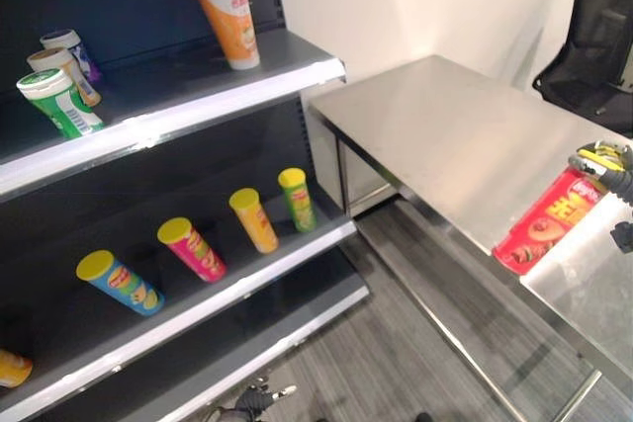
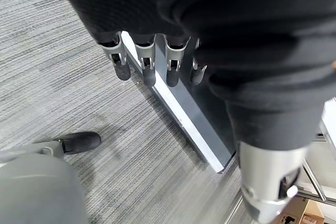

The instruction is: Put the goods on the table back onto the shelves and tidy them up.

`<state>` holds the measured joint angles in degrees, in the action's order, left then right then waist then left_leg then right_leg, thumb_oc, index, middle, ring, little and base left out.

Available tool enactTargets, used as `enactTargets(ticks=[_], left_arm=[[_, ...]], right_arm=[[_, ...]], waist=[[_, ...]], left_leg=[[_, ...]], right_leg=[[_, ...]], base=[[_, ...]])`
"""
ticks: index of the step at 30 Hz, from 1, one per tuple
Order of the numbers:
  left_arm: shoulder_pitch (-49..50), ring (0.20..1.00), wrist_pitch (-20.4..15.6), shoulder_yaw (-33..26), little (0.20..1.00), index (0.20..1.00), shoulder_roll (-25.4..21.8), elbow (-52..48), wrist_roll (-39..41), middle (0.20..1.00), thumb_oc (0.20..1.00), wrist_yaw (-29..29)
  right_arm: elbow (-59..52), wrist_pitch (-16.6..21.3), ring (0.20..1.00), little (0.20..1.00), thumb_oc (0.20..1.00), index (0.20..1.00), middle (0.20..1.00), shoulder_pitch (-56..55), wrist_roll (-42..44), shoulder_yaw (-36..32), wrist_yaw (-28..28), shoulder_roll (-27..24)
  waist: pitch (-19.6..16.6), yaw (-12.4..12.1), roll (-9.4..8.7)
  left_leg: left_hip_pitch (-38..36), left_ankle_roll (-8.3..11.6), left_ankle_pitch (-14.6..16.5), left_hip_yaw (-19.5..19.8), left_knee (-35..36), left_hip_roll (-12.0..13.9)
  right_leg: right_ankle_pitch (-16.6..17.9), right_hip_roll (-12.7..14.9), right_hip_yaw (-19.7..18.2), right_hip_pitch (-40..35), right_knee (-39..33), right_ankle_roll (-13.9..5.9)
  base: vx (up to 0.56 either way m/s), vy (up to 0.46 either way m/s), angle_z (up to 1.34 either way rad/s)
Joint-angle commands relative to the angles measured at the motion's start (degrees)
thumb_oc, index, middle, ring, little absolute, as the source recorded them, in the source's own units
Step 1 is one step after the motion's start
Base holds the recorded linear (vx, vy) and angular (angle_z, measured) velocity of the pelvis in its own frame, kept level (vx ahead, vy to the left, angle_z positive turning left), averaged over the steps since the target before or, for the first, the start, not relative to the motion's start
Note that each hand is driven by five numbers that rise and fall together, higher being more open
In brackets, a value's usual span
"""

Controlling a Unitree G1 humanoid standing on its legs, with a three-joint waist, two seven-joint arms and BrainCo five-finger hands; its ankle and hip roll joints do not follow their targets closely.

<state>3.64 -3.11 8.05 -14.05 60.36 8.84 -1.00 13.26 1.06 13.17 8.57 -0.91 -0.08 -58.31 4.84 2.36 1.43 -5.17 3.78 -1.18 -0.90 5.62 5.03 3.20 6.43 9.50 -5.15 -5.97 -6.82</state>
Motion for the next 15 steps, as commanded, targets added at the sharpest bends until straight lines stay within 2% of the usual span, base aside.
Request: enactTargets(ticks=[1,5,9,10,11,12,14,15], left_arm=[[-4.7,1.0,-0.9,-0.1,1.0,1.0,-4.1,1.5,1.4,1.0,1.0,0.5],[-4.1,1.0,-1.3,-1.0,1.0,1.0,-4.4,1.2,0.7,1.0,1.0,0.9],[-3.4,1.0,-1.6,-1.4,1.0,1.0,-4.5,0.7,0.3,1.0,1.0,1.0],[-3.4,1.0,-1.7,-1.4,1.0,1.0,-4.7,0.4,0.5,1.0,1.0,0.9],[-3.9,1.0,-2.0,-1.3,1.0,1.0,-4.8,-0.3,1.5,1.0,1.0,1.1],[-3.9,1.0,-1.9,-1.4,1.0,1.0,-4.8,-0.3,1.5,1.0,1.0,1.1],[-4.6,1.0,-2.2,-1.2,1.0,1.0,-4.9,-1.4,2.7,1.0,1.0,1.3],[-4.6,1.0,-2.1,-1.4,1.0,1.0,-3.0,0.7,1.6,1.0,1.0,2.3]], right_arm=[[-4.5,3.1,0.2,0.2,0.2,0.2,0.2,1.4,-2.4,-3.0,-4.3,1.3],[-10.3,7.2,0.2,0.2,0.2,0.2,0.2,1.4,-2.1,-8.8,-9.0,4.1],[-17.6,9.8,0.2,0.2,0.2,0.2,0.2,2.4,-2.1,-11.0,-9.1,5.1],[-20.2,10.5,0.2,0.2,0.2,0.2,0.2,3.4,-1.9,-10.2,-8.3,4.7],[-23.3,11.5,0.2,0.2,0.2,0.2,0.2,6.1,-1.6,-8.3,-7.3,3.4],[-23.3,11.5,0.2,0.2,0.2,0.2,0.2,6.3,-1.6,-8.1,-7.3,3.4],[-25.3,12.1,0.2,0.2,0.2,0.2,0.2,8.3,-2.4,-6.5,-6.9,2.0],[-27.0,12.6,0.2,0.2,0.2,0.2,0.2,7.6,-3.0,-7.0,-7.0,1.6]], waist=[[0.2,-0.4,-3.23],[0.0,-0.7,-2.74],[0.1,-1.3,-2.45],[0.3,-1.8,-2.34],[1.9,-3.3,-2.18],[1.8,-3.0,-2.14],[3.3,-4.2,-2.16],[3.9,-4.9,-2.28]], left_leg=[[-0.8,3.14,3.1,-3.3,-0.6,1.9],[-1.0,3.28,3.2,-3.0,-0.6,2.1],[-0.7,3.85,2.4,-2.1,-0.6,2.6],[-0.2,4.37,1.6,-1.6,-0.6,3.0],[2.3,5.55,-1.1,0.1,-0.7,3.7],[2.5,5.59,-1.2,0.4,-0.7,3.7],[5.4,6.29,-3.1,1.7,-1.3,3.5],[7.6,6.79,-4.3,2.1,-1.4,3.6]], right_leg=[[-5.8,0.0,1.7,-2.8,1.0,-0.54],[-6.2,-0.2,1.9,-3.2,1.0,-0.43],[-6.8,-0.9,2.1,-3.5,1.0,0.1],[-7.1,-1.3,2.3,-3.4,1.0,0.47],[-7.8,-2.2,3.2,-2.8,1.0,1.14],[-7.8,-2.2,3.5,-2.7,1.0,1.18],[-8.1,-2.2,4.7,-2.2,1.0,1.53],[-8.5,-1.8,7.3,-2.2,1.0,1.6]], base=[[0.0,0.0,0.0],[0.0,-0.022,0.0],[-0.01,-0.082,0.06],[-0.16,-0.187,0.25],[-0.16,-0.168,0.26],[-0.22,-0.132,0.36],[-0.19,-0.069,0.61],[-0.16,-0.048,0.91]])
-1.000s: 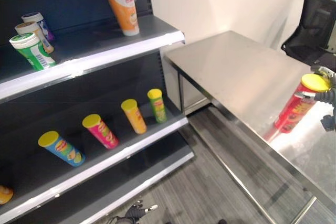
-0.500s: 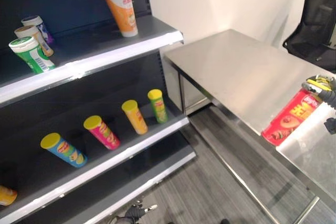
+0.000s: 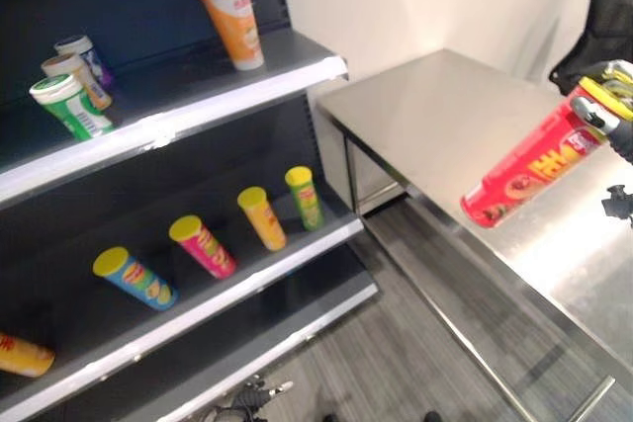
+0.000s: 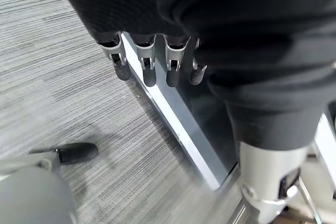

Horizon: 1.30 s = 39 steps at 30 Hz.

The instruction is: Put the goods on the table back onto the shelves and tidy them up.

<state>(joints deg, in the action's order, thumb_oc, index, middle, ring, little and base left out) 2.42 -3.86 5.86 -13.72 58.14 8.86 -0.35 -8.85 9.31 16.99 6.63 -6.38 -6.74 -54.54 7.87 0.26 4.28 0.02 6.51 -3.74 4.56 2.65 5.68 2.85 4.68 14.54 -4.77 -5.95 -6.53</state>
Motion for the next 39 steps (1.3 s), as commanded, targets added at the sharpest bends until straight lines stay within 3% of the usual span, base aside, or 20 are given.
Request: enactTargets(ticks=[1,2,6,8,11,13,15,16,19,20,21,23,24,25,26,28,31,35,37,39], left_arm=[[-3.5,1.0,-1.4,0.9,1.0,1.0,-3.3,3.0,1.6,1.0,1.0,1.6],[-3.6,1.0,-2.8,1.5,1.0,1.0,-2.6,1.6,4.4,1.0,1.0,0.9],[-4.3,1.0,-2.1,1.7,1.0,1.0,-2.4,-0.8,6.8,1.0,1.0,0.4],[-3.1,1.0,-1.9,-0.4,1.0,1.0,-2.3,3.2,6.3,1.0,1.0,-0.2],[-3.0,1.0,-1.8,-0.5,1.0,1.0,-1.6,4.2,7.0,1.0,1.0,-0.3],[-2.7,1.0,-1.8,-0.4,1.0,1.0,-1.6,4.2,6.7,1.0,1.0,-0.3],[-2.5,1.0,-1.8,-0.3,1.0,1.0,-1.8,4.2,6.3,1.0,1.0,-0.2],[-2.6,1.0,-2.1,0.0,1.0,1.0,-2.3,3.9,5.4,1.0,1.0,0.0],[-3.3,1.0,-1.8,0.7,1.0,1.0,-1.9,4.6,3.0,1.0,1.0,-0.2],[-3.4,1.0,-1.8,0.7,1.0,1.0,-2.0,4.6,3.0,1.0,1.0,-0.2],[-4.0,1.0,-1.5,0.8,1.0,1.0,-2.2,5.3,2.0,1.0,1.0,-0.3],[-4.2,1.0,-1.5,0.8,1.0,1.0,-2.6,5.0,2.1,1.0,1.0,-0.3],[-4.2,1.0,-1.4,0.8,1.0,1.0,-3.0,5.1,1.0,1.0,1.0,-0.4],[-4.3,1.0,-1.3,0.8,1.0,1.0,-3.4,5.1,0.2,1.0,1.0,-0.6],[-4.0,1.0,-1.2,0.9,1.0,1.0,-3.6,5.3,-0.7,1.0,1.0,-1.0],[-3.7,1.0,-1.0,1.7,1.0,1.0,-3.5,5.8,-1.5,1.0,1.0,-1.6],[-3.8,1.0,-0.9,2.6,1.0,1.0,-3.0,6.8,-3.0,1.0,1.0,-1.8],[-4.5,1.0,-0.7,3.4,1.0,1.0,-1.9,7.3,-3.6,1.0,1.0,-1.8],[-5.0,1.0,-0.8,3.8,1.0,1.0,-1.1,7.7,-4.5,1.0,1.0,-2.0],[-5.2,1.0,-0.7,4.1,1.0,1.0,-0.6,7.5,-5.2,1.0,1.0,-2.3]], right_arm=[[-5.0,4.4,0.2,0.2,0.2,0.2,0.2,3.7,-1.0,-1.7,-0.3,-2.2],[-4.8,4.1,0.2,0.2,0.2,0.2,0.2,3.7,-1.8,-1.8,-0.1,-3.1],[-5.6,3.5,0.2,0.2,0.2,0.2,0.2,7.2,-2.9,2.4,0.5,-4.4],[-5.8,3.2,0.2,0.2,0.2,0.2,0.2,6.4,-3.5,2.2,1.1,-4.9],[-6.7,3.3,0.2,0.2,0.2,0.2,0.2,5.2,-3.5,2.6,1.9,-5.6],[-7.1,3.1,0.2,0.2,0.2,0.2,0.2,4.4,-3.7,2.2,2.1,-5.6],[-7.6,3.0,0.2,0.2,0.2,0.2,0.2,3.3,-3.8,1.5,2.3,-5.3],[-8.5,2.8,0.2,0.2,0.2,0.2,0.2,2.0,-4.3,0.0,2.3,-5.3],[-8.4,2.2,0.2,0.2,0.2,0.2,0.2,-1.1,-5.4,-2.1,2.3,-3.9],[-8.5,2.2,0.2,0.2,0.2,0.2,0.2,-1.3,-5.4,-2.3,2.3,-3.9],[-8.4,1.7,0.2,0.2,0.2,0.2,0.2,-3.4,-7.4,-3.1,2.0,-2.0],[-8.6,1.0,0.2,0.2,0.2,0.2,0.2,-3.4,-8.2,-3.2,2.0,-1.5],[-8.6,0.5,0.2,0.2,0.2,0.2,0.2,-3.8,-9.3,-4.0,0.8,-0.2],[-8.5,0.5,0.2,0.2,0.2,0.2,0.2,-4.5,-9.8,-4.8,0.4,0.1],[-8.7,0.1,0.2,0.2,0.2,0.2,0.2,-6.0,-10.5,-6.3,0.7,0.5],[-9.1,-0.4,0.2,0.2,0.2,0.2,0.2,-8.8,-10.6,-8.7,1.2,1.2],[-9.5,0.2,0.2,0.2,0.2,0.2,0.2,-10.9,-9.3,-11.1,1.1,2.0],[-9.5,1.1,0.2,0.2,0.2,0.2,0.2,-10.9,-8.5,-10.9,1.1,1.9],[-9.6,1.8,0.2,0.2,0.2,0.2,0.2,-11.3,-8.3,-10.7,1.1,2.2],[-9.9,2.2,0.2,0.2,0.2,0.2,0.2,-12.5,-8.4,-10.7,1.3,2.2]], waist=[[0.6,-2.6,-5.09],[0.8,-2.6,-5.08],[0.7,-1.8,-4.5],[0.5,-1.5,-4.02],[-0.5,0.0,-2.41],[-0.8,0.3,-2.04],[-1.0,0.3,-2.01],[-1.6,0.3,-1.76],[-2.5,0.5,-2.34],[-2.6,0.4,-2.54],[-2.7,0.1,-3.67],[-2.8,0.0,-4.52],[-2.1,0.1,-4.92],[-1.9,0.4,-4.88],[-1.7,1.5,-4.96],[-1.6,3.4,-5.05],[-1.5,4.9,-5.66],[-0.8,6.0,-7.27],[-0.3,6.6,-8.08],[0.3,7.2,-8.78]], left_leg=[[2.8,3.97,-2.0,-3.1,1.6,2.8],[3.4,3.9,-2.4,-4.3,1.6,3.3],[2.3,4.57,-3.6,-10.8,1.6,8.7],[0.2,5.77,-4.4,-11.4,1.7,12.2],[-1.4,8.16,-10.4,-12.4,2.3,17.9],[-1.6,8.49,-11.1,-12.5,2.3,18.3],[-2.1,8.49,-10.9,-12.1,2.3,18.1],[-2.2,8.49,-9.0,-10.8,2.3,16.7],[-3.0,6.86,-0.5,-12.7,1.4,14.0],[-2.8,6.7,-0.6,-12.7,1.4,13.7],[-3.7,4.26,3.9,-12.6,1.1,9.3],[-3.8,2.55,4.8,-12.9,1.7,6.8],[-4.5,0.65,6.2,-14.1,2.3,3.8],[-4.4,-0.14,6.5,-14.1,2.3,2.7],[-4.3,-0.74,6.8,-13.4,2.3,1.5],[-4.5,-1.77,7.0,-11.5,2.3,-0.2],[-4.6,-2.83,6.8,-9.2,2.3,-2.0],[-5.4,-4.28,7.5,-8.0,2.3,-5.0],[-7.0,-4.56,8.5,-7.8,2.3,-6.5],[-8.1,-4.8,9.2,-7.2,2.3,-7.8]], right_leg=[[-8.0,0.0,2.6,-2.3,1.0,1.25],[-7.9,0.4,4.0,-2.3,1.0,1.16],[-6.7,2.6,7.2,-1.1,1.0,0.59],[-6.1,4.1,8.3,-0.8,1.0,0.07],[-4.2,6.9,10.4,0.1,1.1,-1.65],[-3.6,7.8,10.8,0.3,1.3,-2.16],[-3.0,8.7,11.0,0.2,1.5,-2.82],[-1.5,10.4,11.0,-0.1,1.4,-4.09],[1.2,14.9,11.0,-0.9,1.6,-6.43],[1.5,15.2,11.0,-0.8,1.5,-6.5],[5.9,19.9,10.6,0.0,3.4,-8.15],[8.3,22.6,9.9,1.9,5.1,-8.42],[14.0,26.1,9.3,4.7,8.6,-8.47],[13.5,26.4,8.4,5.2,10.1,-8.17],[11.7,25.0,5.0,6.1,12.1,-7.17],[5.8,18.3,-3.6,7.8,14.7,-5.6],[-0.8,9.9,-8.6,8.1,13.4,-3.19],[1.1,1.6,-11.3,11.4,7.7,-2.22],[3.8,-1.1,-8.5,13.8,4.8,-2.5],[5.3,-2.0,-5.4,15.2,3.1,-3.18]], base=[[-0.14,-0.025,1.3],[-0.11,0.053,1.52],[-0.11,0.148,0.98],[-0.07,0.241,0.66],[-0.04,0.376,0.31],[-0.02,0.332,0.44],[0.01,0.337,0.48],[0.06,0.391,0.34],[0.05,0.46,0.22],[0.03,0.546,0.46],[-0.01,0.501,0.26],[-0.05,0.48,0.04],[-0.08,0.469,0.1],[-0.07,0.612,-0.02],[-0.01,0.459,0.12],[0.08,0.377,0.76],[0.12,0.216,0.32],[0.1,0.125,0.35],[0.16,0.119,0.06],[0.17,0.087,0.22]])
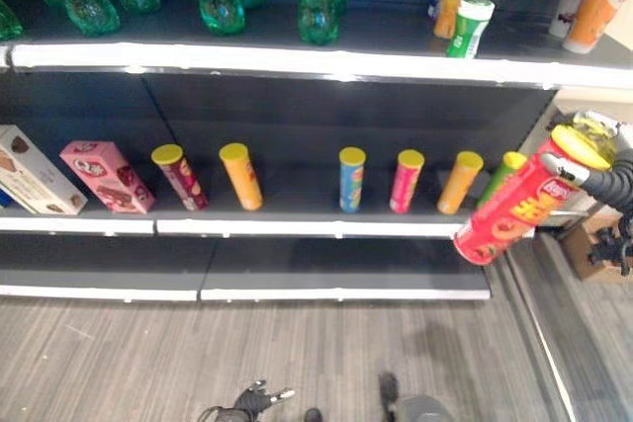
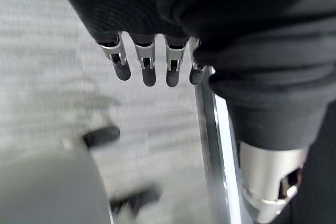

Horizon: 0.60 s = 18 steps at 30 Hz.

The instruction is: Put the goods on the table back onto the shelves and tidy them up.

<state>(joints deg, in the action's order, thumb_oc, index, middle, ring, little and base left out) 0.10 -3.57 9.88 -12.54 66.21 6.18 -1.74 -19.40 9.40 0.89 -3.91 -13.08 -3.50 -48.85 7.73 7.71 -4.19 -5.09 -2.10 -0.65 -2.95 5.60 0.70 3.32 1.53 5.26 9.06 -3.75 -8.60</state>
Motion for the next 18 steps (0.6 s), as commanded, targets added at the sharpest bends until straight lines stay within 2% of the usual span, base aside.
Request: enactTargets(ticks=[1,5,8,10,11,12,14,15,16,18], left_arm=[[-2.9,1.0,-1.1,0.3,1.0,1.0,-1.6,-0.9,-2.7,1.0,1.0,-1.0],[-2.6,1.0,-1.1,1.2,1.0,1.0,-1.5,-2.2,-3.5,1.0,1.0,-1.5],[-1.4,1.0,-1.1,1.5,1.0,1.0,-2.0,-3.9,-4.0,1.0,1.0,-1.5],[-0.9,1.0,-0.8,1.3,1.0,1.0,-2.4,-4.7,-4.0,1.0,1.0,-1.4],[-0.4,1.0,-0.7,0.8,1.0,1.0,-2.7,-5.3,-3.7,1.0,1.0,-1.3],[0.3,1.0,-0.6,0.4,1.0,1.0,-2.8,-5.8,-3.1,1.0,1.0,-1.2],[0.9,1.0,-0.2,-0.7,1.0,1.0,-3.1,-7.6,-1.0,1.0,1.0,-0.7],[1.4,1.0,-0.2,-1.4,1.0,1.0,-3.1,-7.8,-0.3,1.0,1.0,-0.4],[2.0,1.0,-0.2,-1.9,1.0,1.0,-3.3,-8.1,0.4,1.0,1.0,0.1],[3.5,1.0,-0.2,-3.0,1.0,1.0,-3.1,-8.6,2.2,1.0,1.0,-0.4]], right_arm=[[0.3,2.3,0.2,0.2,0.2,0.2,0.2,2.9,2.1,-4.2,-1.9,-3.5],[-1.1,2.3,0.2,0.2,0.2,0.2,0.2,0.8,1.7,-4.8,-1.1,-3.6],[-3.0,2.7,0.2,0.2,0.2,0.2,0.2,1.0,1.5,-2.8,1.0,-4.5],[-3.9,2.8,0.2,0.2,0.2,0.2,0.2,2.1,1.8,-0.6,2.3,-5.1],[-4.3,2.9,0.2,0.2,0.2,0.2,0.2,3.0,2.1,0.9,3.2,-5.5],[-4.6,2.9,0.2,0.2,0.2,0.2,0.2,3.6,2.1,2.2,3.9,-6.0],[-5.7,2.6,0.2,0.2,0.2,0.2,0.2,5.5,2.5,5.1,5.0,-6.6],[-5.5,2.5,0.2,0.2,0.2,0.2,0.2,6.7,2.5,6.2,5.2,-7.1],[-5.5,2.6,0.2,0.2,0.2,0.2,0.2,7.1,2.5,6.9,5.5,-7.7],[-5.1,2.2,0.2,0.2,0.2,0.2,0.2,7.6,2.1,8.3,6.0,-9.1]], waist=[[0.6,0.1,-0.6],[-0.5,0.4,-1.45],[-1.4,0.1,-0.84],[-1.4,0.0,-1.02],[-1.2,-0.2,-1.18],[-0.8,-0.8,-0.81],[1.4,-2.8,-0.78],[2.2,-3.6,-1.22],[3.0,-4.2,-1.58],[3.4,-5.1,-1.53]], left_leg=[[-3.3,3.69,6.2,0.8,-0.6,-3.1],[-5.0,3.29,8.1,1.6,-0.6,-4.0],[-7.2,3.79,9.5,1.2,-1.4,-2.6],[-6.7,4.86,12.3,0.4,-7.3,-1.9],[-5.1,6.17,14.6,-0.6,-13.9,-1.4],[-3.6,7.26,14.6,-1.5,-20.1,-0.3],[3.3,10.03,9.2,-0.2,-36.7,0.4],[6.2,10.58,6.5,0.1,-41.3,0.3],[8.9,11.42,3.8,0.1,-44.6,1.7],[10.7,10.32,2.1,-1.9,-42.8,5.8]], right_leg=[[5.2,1.0,4.3,1.5,0.6,-1.23],[5.8,2.0,6.0,-1.3,-1.0,0.01],[5.3,1.9,7.5,-3.1,-0.5,0.69],[4.2,1.9,8.3,-5.1,-0.5,1.15],[3.1,1.6,8.4,-6.8,-0.6,1.66],[1.9,0.7,8.0,-8.7,-0.7,2.4],[0.5,0.1,7.1,-11.3,-0.7,4.37],[-0.1,0.5,7.2,-12.2,-1.1,5.01],[-0.8,0.5,7.4,-12.9,-1.2,5.41],[-1.9,0.6,7.0,-14.1,-1.2,5.32]], base=[[0.15,0.043,0.55],[0.16,-0.008,0.52],[0.21,-0.075,0.31],[0.18,-0.108,0.12],[0.2,-0.103,0.11],[0.14,-0.094,0.14],[0.04,-0.058,-0.05],[0.0,-0.041,-0.55],[0.01,-0.032,-0.94],[0.11,0.027,-0.35]])
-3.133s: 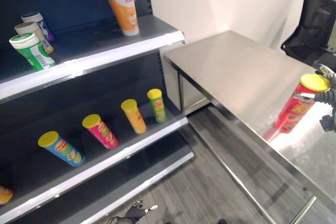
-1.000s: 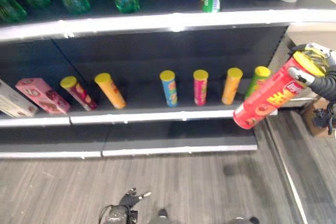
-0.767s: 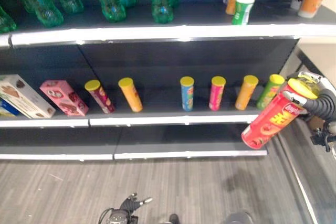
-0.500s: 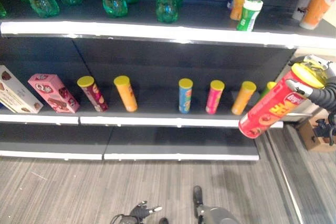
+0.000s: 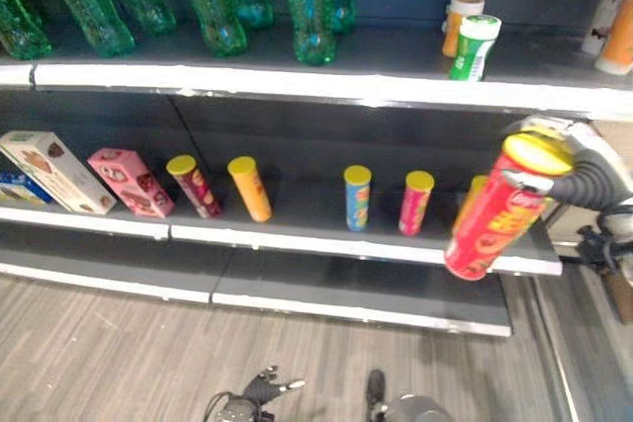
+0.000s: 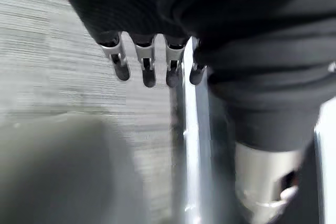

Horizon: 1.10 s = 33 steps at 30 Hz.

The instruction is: Put the goods on the table back onto the shelves and tidy them up.

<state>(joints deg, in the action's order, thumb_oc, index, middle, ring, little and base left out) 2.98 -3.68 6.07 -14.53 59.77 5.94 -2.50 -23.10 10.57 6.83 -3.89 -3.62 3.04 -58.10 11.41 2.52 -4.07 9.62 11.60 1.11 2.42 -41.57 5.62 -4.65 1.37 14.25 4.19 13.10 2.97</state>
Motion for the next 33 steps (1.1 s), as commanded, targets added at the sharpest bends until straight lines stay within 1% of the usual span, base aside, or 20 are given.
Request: enactTargets(ticks=[1,2,3,4,5,7,9,11,14,16,19,21,24,25,27,28,29,30,31,33], left_arm=[[1.0,1.0,0.1,0.2,1.0,1.0,-0.9,-1.9,3.7,1.0,1.0,0.4],[1.3,1.0,0.1,-0.2,1.0,1.0,-0.8,-1.9,4.4,1.0,1.0,0.4],[1.3,1.0,0.1,-0.2,1.0,1.0,-0.8,-1.9,4.4,1.0,1.0,0.4],[1.9,1.0,-0.3,-1.2,1.0,1.0,-1.2,-1.8,6.7,1.0,1.0,0.8],[1.7,1.0,-0.4,-1.3,1.0,1.0,-1.2,-1.6,7.1,1.0,1.0,1.3],[1.5,1.0,-0.4,-1.3,1.0,1.0,-1.6,-1.0,7.6,1.0,1.0,1.6],[1.3,1.0,-0.7,-1.3,1.0,1.0,-2.2,-0.6,7.7,1.0,1.0,1.6],[0.7,1.0,-0.8,-0.9,1.0,1.0,-2.1,0.1,7.0,1.0,1.0,1.6],[-0.7,1.0,-0.9,-0.4,1.0,1.0,-2.0,1.1,6.1,1.0,1.0,1.5],[-1.5,1.0,-1.1,0.2,1.0,1.0,-2.5,1.4,4.8,1.0,1.0,1.2],[-2.3,1.0,-1.1,0.6,1.0,1.0,-3.5,1.2,3.6,1.0,1.0,1.7],[-2.4,1.0,-1.0,-0.1,1.0,1.0,-4.6,0.5,3.8,1.0,1.0,1.8],[-2.5,1.0,-0.9,0.1,1.0,1.0,-4.6,0.5,3.5,1.0,1.0,2.0],[-2.4,1.0,-0.7,0.4,1.0,1.0,-4.9,0.2,3.0,1.0,1.0,2.0],[-2.1,1.0,-0.6,0.5,1.0,1.0,-5.0,0.0,2.8,1.0,1.0,1.8],[-2.1,1.0,-0.5,0.7,1.0,1.0,-5.1,0.0,2.3,1.0,1.0,1.6],[-2.1,1.0,-0.5,1.1,1.0,1.0,-5.0,0.5,1.9,1.0,1.0,1.6],[-2.1,1.0,-0.5,1.1,1.0,1.0,-4.9,0.5,1.9,1.0,1.0,1.6],[-2.3,1.0,-0.5,1.5,1.0,1.0,-4.7,1.0,1.7,1.0,1.0,1.7],[-2.6,1.0,-0.5,2.0,1.0,1.0,-4.2,1.4,1.5,1.0,1.0,1.5]], right_arm=[[-1.5,1.0,0.2,0.2,0.2,0.2,0.2,2.2,2.1,0.0,-0.2,0.0],[-1.6,0.9,0.2,0.2,0.2,0.2,0.2,3.0,2.3,1.2,0.3,0.1],[-1.5,0.9,0.2,0.2,0.2,0.2,0.2,3.1,2.3,1.3,0.3,0.1],[-0.6,1.3,0.2,0.2,0.2,0.2,0.2,4.8,2.6,3.7,0.4,0.3],[0.3,1.5,0.2,0.2,0.2,0.2,0.2,5.6,2.6,4.8,0.1,0.4],[0.8,1.4,0.2,0.2,0.2,0.2,0.2,5.7,2.6,5.0,-0.3,0.4],[1.0,1.3,0.2,0.2,0.2,0.2,0.2,5.3,2.8,4.6,-0.5,0.3],[0.9,1.2,0.2,0.2,0.2,0.2,0.2,6.5,2.7,5.8,-0.1,0.5],[1.2,0.8,0.2,0.2,0.2,0.2,0.2,6.9,2.2,6.5,0.3,1.7],[0.9,0.5,0.2,0.2,0.2,0.2,0.2,6.0,1.3,6.0,0.7,2.6],[1.4,0.1,0.2,0.2,0.2,0.2,0.2,7.4,0.5,7.9,0.9,3.9],[1.9,-0.4,0.2,0.2,0.2,0.2,0.2,10.2,0.3,11.4,1.5,5.8],[2.5,-0.8,0.2,0.2,0.2,0.2,0.2,10.4,-0.3,12.3,1.8,6.0],[2.7,-0.9,0.2,0.2,0.2,0.2,0.2,10.3,-0.8,12.6,1.7,6.4],[2.6,-1.0,0.2,0.2,0.2,0.2,0.2,9.7,-0.9,12.2,1.7,6.2],[2.7,-1.2,0.2,0.2,0.2,0.2,0.2,9.0,-1.2,11.7,1.9,6.2],[2.7,-1.4,0.2,0.2,0.2,0.2,0.2,8.7,-0.9,11.4,1.9,6.2],[2.7,-1.4,0.2,0.2,0.2,0.2,0.2,8.7,-0.9,11.3,1.9,6.2],[2.6,-1.4,0.2,0.2,0.2,0.2,0.2,9.2,-0.6,11.4,1.8,6.3],[2.7,-1.0,0.2,0.2,0.2,0.2,0.2,9.8,0.2,11.6,1.6,6.3]], waist=[[-0.4,-0.5,-1.82],[-0.5,-1.2,-1.69],[-0.6,-1.2,-1.94],[-1.4,-2.4,-0.99],[-1.5,-2.8,-0.37],[-1.7,-3.5,0.2],[-2.2,-3.2,1.02],[-2.9,-3.2,2.18],[-4.0,-2.9,2.31],[-4.6,-2.9,1.55],[-5.4,-3.1,0.03],[-5.5,-3.6,-1.2],[-5.0,-3.6,-1.66],[-4.5,-3.8,-1.6],[-4.4,-3.6,-1.64],[-4.1,-3.3,-1.73],[-4.0,-3.1,-1.51],[-4.0,-3.1,-1.45],[-3.9,-2.9,-1.21],[-3.4,-2.3,-1.05]], left_leg=[[-3.9,-4.37,1.0,-7.2,8.8,2.3],[-4.9,-4.94,2.3,-7.0,14.1,4.1],[-5.1,-5.01,1.9,-7.2,14.6,3.8],[-6.2,-4.27,-3.1,-3.2,34.9,8.5],[-6.0,-3.14,-6.4,-0.8,40.5,9.8],[-5.4,-1.4,-8.0,3.7,46.2,10.3],[-4.2,-0.03,-7.9,5.4,46.6,10.0],[-4.0,0.16,-8.2,6.8,46.6,9.4],[-5.3,-0.13,-7.2,4.2,46.6,7.9],[-6.0,-1.56,-5.8,2.2,46.2,5.6],[-7.2,-3.99,-3.6,0.0,46.0,2.4],[-9.1,-6.56,-1.6,-2.5,46.5,-0.2],[-10.1,-8.0,-0.8,-3.0,46.6,-2.2],[-10.2,-8.62,-0.3,-3.3,46.6,-2.9],[-10.4,-8.75,-0.1,-3.1,46.6,-3.1],[-10.4,-9.04,0.1,-2.6,46.6,-3.5],[-10.7,-9.05,0.5,-2.8,46.6,-3.8],[-10.7,-9.01,0.5,-2.7,46.6,-3.7],[-10.9,-9.06,0.7,-2.8,46.6,-3.9],[-11.3,-9.23,0.9,-2.8,46.6,-4.4]], right_leg=[[5.6,1.2,-2.7,-9.3,-18.1,-6.71],[5.2,1.5,-3.3,-9.6,-18.1,-7.27],[5.3,1.8,-3.4,-9.5,-18.1,-7.3],[3.6,2.7,-5.2,-9.3,-18.1,-8.52],[2.7,2.6,-6.0,-9.6,-18.1,-8.67],[1.5,2.5,-7.7,-10.5,-18.1,-8.98],[0.7,3.3,-8.4,-11.7,-18.1,-9.92],[1.0,4.0,-9.9,-11.7,-18.1,-10.51],[2.1,7.0,-10.7,-11.7,-18.1,-12.15],[3.0,10.2,-10.9,-12.1,-18.1,-13.75],[4.5,13.3,-12.6,-10.4,-16.1,-14.98],[8.1,15.0,-13.6,-7.2,-11.9,-16.11],[12.1,16.6,-13.3,-5.8,-7.6,-16.38],[13.1,16.8,-11.9,-4.8,-5.4,-16.03],[12.6,15.9,-11.8,-4.7,-4.8,-15.39],[11.6,14.0,-13.0,-3.9,-5.0,-14.72],[9.6,12.1,-12.6,-3.5,-7.1,-14.18],[9.6,12.1,-12.6,-3.6,-7.1,-14.13],[8.7,11.0,-11.6,-3.0,-9.1,-13.65],[8.8,8.7,-10.6,-0.7,-12.1,-13.12]], base=[[0.18,0.11,0.43],[0.14,0.089,0.31],[0.22,0.311,-0.34],[0.22,0.336,-0.56],[0.29,0.402,-0.47],[0.2,0.223,-0.07],[0.21,0.323,-0.3],[0.16,0.382,-0.44],[0.18,0.414,-0.43],[0.2,0.433,-0.51],[0.16,0.408,-0.13],[0.2,0.5,-0.26],[0.11,0.317,-0.13],[0.06,0.282,0.05],[0.04,0.15,0.12],[0.06,0.117,0.15],[0.07,0.116,0.12],[0.08,0.09,0.1],[0.05,0.036,0.06],[0.09,0.056,0.1]])
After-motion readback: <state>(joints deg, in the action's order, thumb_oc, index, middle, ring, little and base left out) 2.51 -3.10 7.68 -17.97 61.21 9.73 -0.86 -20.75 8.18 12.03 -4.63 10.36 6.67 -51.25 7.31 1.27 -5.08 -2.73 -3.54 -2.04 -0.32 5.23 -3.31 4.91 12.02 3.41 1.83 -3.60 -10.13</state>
